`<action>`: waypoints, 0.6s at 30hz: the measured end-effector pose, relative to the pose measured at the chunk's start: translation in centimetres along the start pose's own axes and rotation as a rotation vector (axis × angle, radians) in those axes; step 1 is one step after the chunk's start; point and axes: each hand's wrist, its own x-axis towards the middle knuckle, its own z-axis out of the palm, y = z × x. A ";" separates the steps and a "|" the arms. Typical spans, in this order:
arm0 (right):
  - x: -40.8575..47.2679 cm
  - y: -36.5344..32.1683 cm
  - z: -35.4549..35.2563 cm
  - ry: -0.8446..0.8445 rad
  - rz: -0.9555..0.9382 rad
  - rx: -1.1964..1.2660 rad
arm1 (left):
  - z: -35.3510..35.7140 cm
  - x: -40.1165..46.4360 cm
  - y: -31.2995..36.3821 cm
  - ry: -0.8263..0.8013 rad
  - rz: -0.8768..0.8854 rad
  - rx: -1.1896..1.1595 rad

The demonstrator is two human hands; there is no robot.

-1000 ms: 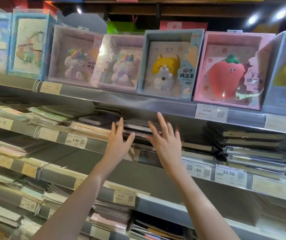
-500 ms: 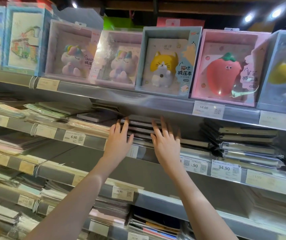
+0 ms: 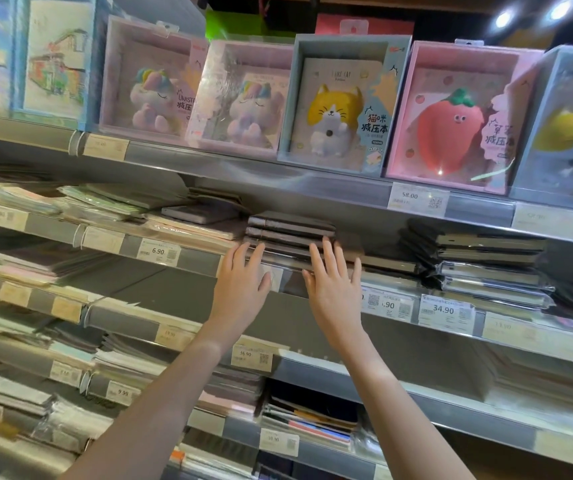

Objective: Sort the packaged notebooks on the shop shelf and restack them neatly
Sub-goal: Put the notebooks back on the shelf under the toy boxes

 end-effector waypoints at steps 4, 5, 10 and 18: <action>-1.4 -0.4 0.1 0.024 -0.020 -0.019 | -0.2 -1.6 0.1 0.005 0.022 0.008; -1.8 -0.5 0.1 0.032 -0.025 -0.018 | -0.3 -2.0 0.1 0.015 0.041 0.017; -3.9 -1.4 0.3 0.061 -0.045 0.011 | -0.6 -3.8 -0.1 0.032 0.075 0.052; -7.6 -2.9 1.8 0.027 -0.074 0.021 | 0.4 -7.6 -1.4 -0.026 0.039 0.083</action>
